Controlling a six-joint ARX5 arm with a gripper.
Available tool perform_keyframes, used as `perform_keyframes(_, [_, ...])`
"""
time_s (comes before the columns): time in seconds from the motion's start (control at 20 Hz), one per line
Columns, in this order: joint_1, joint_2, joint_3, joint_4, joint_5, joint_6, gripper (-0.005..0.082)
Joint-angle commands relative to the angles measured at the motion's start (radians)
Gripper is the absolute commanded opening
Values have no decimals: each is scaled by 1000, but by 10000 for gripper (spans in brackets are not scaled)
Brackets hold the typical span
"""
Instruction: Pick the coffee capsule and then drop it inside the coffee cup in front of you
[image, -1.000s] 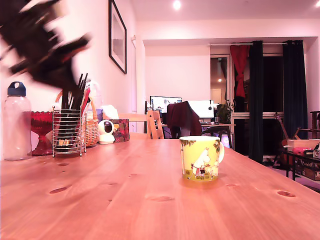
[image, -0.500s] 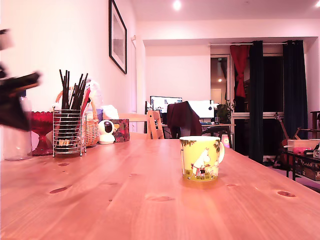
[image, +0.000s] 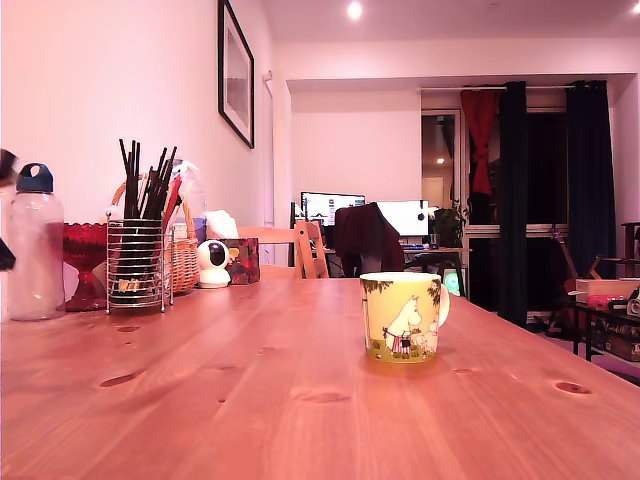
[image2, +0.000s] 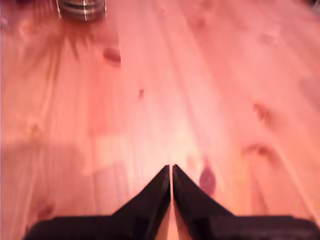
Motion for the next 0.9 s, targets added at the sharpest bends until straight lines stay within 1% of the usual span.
perform_keyframes(0.0, [5,-29,-52,24,3,-26,-24])
perform_keyframes(0.1, [5,-71,-87,34,3,-26,-24])
perform_keyframes(0.3, [11,-212,-164,45,1,-29,-24])
perform_keyframes(0.35, [16,-248,-180,39,1,-39,-24])
perform_keyframes(0.4, [19,-286,-190,23,2,-48,-24])
perform_keyframes(0.55, [26,-396,-216,-46,1,-48,-24])
perform_keyframes(0.65, [28,-464,-222,-111,-8,-47,-24])
perform_keyframes(0.85, [28,-603,-222,-222,-14,-31,-24])
